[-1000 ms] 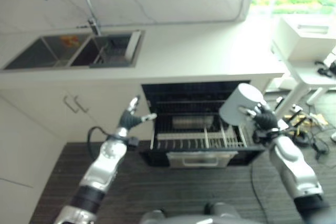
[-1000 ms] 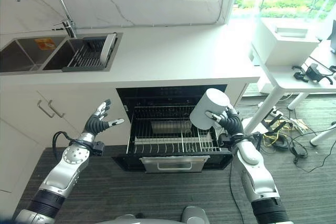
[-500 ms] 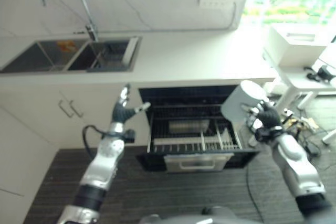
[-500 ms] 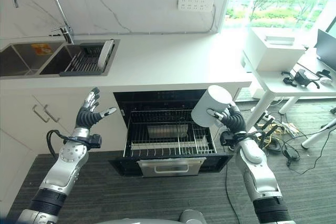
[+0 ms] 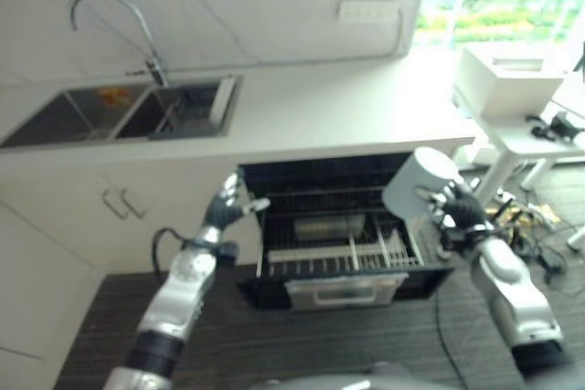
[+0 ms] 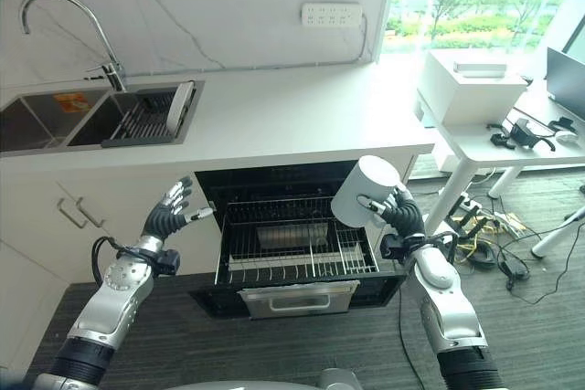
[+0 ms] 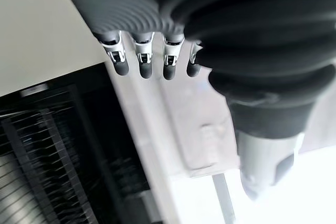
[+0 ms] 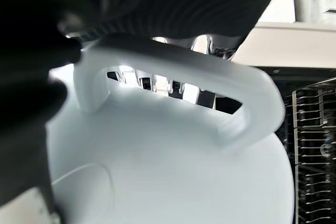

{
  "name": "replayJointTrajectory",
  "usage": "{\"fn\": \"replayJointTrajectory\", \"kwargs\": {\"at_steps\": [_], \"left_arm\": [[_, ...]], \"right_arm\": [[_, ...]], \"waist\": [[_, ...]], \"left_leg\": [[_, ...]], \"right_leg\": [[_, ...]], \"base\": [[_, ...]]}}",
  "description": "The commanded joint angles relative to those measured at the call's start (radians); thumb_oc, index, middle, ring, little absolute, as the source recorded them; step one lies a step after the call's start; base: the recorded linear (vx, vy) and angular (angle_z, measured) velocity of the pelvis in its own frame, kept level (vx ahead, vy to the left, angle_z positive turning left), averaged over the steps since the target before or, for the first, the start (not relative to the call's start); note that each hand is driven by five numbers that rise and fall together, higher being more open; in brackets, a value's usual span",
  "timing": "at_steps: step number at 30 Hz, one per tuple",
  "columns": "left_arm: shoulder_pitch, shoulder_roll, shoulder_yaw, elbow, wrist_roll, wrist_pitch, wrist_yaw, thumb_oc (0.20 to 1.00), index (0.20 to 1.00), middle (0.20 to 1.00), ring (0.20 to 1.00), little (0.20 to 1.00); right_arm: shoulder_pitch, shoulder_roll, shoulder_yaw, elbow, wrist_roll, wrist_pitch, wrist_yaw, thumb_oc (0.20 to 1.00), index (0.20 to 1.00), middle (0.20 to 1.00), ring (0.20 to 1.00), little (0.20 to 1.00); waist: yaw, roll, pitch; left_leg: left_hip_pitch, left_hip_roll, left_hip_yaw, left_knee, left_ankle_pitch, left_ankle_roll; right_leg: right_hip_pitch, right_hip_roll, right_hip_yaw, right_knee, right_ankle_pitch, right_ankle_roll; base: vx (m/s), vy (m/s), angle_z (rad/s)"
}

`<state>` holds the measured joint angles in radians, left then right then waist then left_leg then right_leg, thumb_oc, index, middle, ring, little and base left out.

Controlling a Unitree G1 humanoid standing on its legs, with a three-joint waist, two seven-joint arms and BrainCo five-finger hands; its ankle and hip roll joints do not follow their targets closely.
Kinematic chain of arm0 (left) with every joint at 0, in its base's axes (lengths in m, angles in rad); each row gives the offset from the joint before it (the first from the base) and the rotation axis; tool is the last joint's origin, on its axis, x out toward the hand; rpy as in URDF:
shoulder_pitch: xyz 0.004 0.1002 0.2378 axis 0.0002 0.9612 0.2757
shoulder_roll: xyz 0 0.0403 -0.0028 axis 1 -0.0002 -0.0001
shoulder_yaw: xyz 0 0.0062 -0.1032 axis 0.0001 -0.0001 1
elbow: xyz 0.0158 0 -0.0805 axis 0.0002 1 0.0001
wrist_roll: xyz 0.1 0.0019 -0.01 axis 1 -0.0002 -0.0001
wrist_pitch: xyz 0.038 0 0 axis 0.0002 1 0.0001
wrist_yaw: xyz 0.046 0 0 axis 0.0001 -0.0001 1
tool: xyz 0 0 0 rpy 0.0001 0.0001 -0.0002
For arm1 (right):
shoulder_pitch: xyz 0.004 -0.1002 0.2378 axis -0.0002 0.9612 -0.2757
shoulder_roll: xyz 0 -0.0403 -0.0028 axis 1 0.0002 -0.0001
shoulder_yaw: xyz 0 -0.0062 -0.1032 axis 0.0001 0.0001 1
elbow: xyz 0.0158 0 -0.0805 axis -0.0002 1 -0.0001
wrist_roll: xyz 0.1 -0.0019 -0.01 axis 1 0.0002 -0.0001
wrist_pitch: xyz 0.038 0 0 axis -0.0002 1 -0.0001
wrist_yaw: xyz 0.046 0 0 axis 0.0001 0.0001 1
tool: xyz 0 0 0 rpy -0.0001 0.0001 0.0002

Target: Place the dishes in the dishwasher.

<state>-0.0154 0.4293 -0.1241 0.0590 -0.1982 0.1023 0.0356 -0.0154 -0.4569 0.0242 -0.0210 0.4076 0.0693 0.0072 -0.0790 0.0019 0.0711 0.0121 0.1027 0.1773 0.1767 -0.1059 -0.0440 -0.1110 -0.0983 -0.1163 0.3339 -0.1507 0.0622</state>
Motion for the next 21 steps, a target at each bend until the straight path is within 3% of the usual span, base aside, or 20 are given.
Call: {"fn": "replayJointTrajectory", "kwargs": {"at_steps": [1,6,15,17,19,21], "left_arm": [[-0.046,0.049,-0.025,-0.048,-0.010,0.028,-0.040,1.000,1.000,1.000,1.000,1.000],[-0.197,0.075,-0.152,0.041,0.002,0.111,-0.060,1.000,1.000,1.000,1.000,1.000],[-0.314,0.057,-0.341,0.286,0.220,0.186,-0.137,1.000,1.000,1.000,1.000,1.000],[-0.334,0.051,-0.373,0.345,0.254,0.214,-0.176,1.000,1.000,1.000,1.000,1.000],[-0.360,0.019,-0.420,0.472,0.321,0.253,-0.270,1.000,1.000,1.000,1.000,1.000],[-0.370,-0.021,-0.449,0.585,0.327,0.246,-0.412,1.000,1.000,1.000,1.000,1.000]], "right_arm": [[-0.046,0.006,-0.031,-0.107,-0.025,-0.027,0.012,0.200,0.200,0.200,0.200,0.200],[-0.148,-0.048,0.026,-0.068,0.012,-0.094,-0.043,0.200,0.200,0.200,0.200,0.200],[-0.182,-0.091,0.078,-0.058,0.036,-0.103,-0.009,0.200,0.200,0.200,0.200,0.200],[-0.187,-0.095,0.080,-0.059,0.039,-0.103,0.001,0.200,0.200,0.200,0.200,0.200],[-0.209,-0.100,0.084,-0.061,0.041,-0.096,0.012,0.200,0.200,0.200,0.200,0.200],[-0.237,-0.098,0.093,-0.066,0.039,-0.078,0.021,0.200,0.200,0.200,0.200,0.200]], "waist": [[0.002,-0.016,0.049],[-0.004,-0.013,0.129],[-0.043,-0.006,0.136],[-0.051,-0.007,0.133],[-0.064,-0.007,0.130],[-0.079,-0.007,0.126]], "left_leg": [[-0.049,0.051,0.021,0.123,-0.104,-0.017],[-0.133,0.052,0.017,0.123,-0.072,-0.016],[-0.119,0.058,0.051,0.123,-0.075,-0.009],[-0.118,0.059,0.056,0.123,-0.077,-0.008],[-0.120,0.058,0.062,0.123,-0.079,-0.007],[-0.119,0.059,0.070,0.123,-0.080,-0.006]], "right_leg": [[0.044,-0.042,-0.020,-0.034,-0.015,0.060],[-0.045,-0.033,0.006,-0.034,0.019,0.070],[-0.048,-0.024,0.033,-0.034,0.029,0.083],[-0.050,-0.023,0.036,-0.034,0.028,0.086],[-0.056,-0.022,0.041,-0.034,0.029,0.089],[-0.059,-0.022,0.047,-0.034,0.030,0.092]], "base": [[-0.04,-0.037,-0.03],[-0.26,-0.022,-0.11],[0.00,0.013,-0.11],[-0.02,0.007,-0.08],[-0.05,0.010,-0.05],[-0.03,0.015,-0.03]]}}
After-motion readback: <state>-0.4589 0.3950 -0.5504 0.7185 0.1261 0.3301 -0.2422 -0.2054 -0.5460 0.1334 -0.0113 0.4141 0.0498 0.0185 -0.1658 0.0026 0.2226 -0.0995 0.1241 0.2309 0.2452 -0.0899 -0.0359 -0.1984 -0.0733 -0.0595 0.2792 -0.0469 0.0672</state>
